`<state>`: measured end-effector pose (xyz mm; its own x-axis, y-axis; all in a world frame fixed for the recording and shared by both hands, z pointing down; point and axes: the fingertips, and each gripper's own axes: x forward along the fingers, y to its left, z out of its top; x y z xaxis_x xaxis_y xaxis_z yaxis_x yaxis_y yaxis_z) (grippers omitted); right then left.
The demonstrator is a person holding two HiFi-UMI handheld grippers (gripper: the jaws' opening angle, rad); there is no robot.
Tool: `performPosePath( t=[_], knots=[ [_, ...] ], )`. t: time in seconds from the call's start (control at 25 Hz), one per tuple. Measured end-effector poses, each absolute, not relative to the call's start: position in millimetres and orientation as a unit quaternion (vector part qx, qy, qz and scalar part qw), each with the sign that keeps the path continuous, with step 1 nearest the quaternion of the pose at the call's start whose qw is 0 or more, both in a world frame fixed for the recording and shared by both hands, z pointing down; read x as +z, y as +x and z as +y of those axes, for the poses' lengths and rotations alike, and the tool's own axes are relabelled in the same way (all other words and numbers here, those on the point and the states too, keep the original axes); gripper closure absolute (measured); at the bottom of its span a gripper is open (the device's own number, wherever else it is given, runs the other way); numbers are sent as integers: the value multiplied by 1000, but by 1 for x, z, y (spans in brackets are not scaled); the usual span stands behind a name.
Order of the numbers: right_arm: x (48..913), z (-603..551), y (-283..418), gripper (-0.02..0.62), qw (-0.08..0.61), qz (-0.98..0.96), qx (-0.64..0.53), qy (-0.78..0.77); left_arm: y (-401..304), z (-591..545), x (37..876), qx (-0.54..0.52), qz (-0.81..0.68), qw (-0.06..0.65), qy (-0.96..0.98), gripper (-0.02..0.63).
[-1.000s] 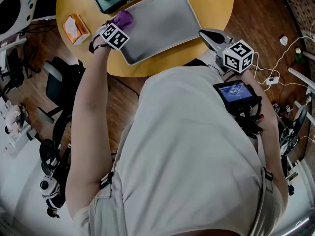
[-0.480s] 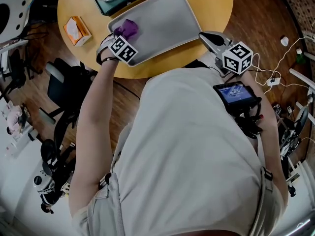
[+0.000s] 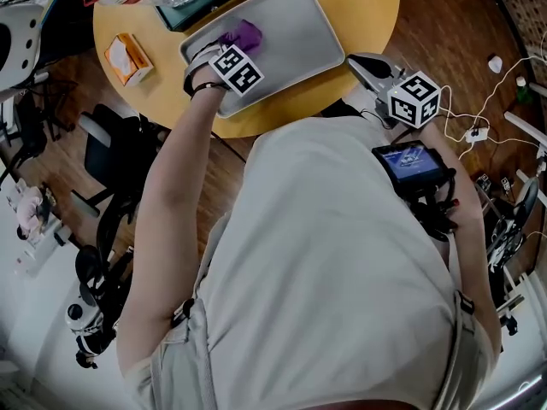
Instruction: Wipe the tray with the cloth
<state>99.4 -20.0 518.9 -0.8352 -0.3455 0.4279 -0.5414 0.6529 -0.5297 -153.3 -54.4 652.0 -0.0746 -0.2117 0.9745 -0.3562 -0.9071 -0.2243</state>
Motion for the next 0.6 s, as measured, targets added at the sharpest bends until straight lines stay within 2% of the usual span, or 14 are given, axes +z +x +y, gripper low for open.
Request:
performPosePath(
  t=[0.6],
  knots=[
    [531, -20, 139, 594, 134, -880, 354, 288, -22, -118, 650, 690, -172, 29, 703, 551]
  ],
)
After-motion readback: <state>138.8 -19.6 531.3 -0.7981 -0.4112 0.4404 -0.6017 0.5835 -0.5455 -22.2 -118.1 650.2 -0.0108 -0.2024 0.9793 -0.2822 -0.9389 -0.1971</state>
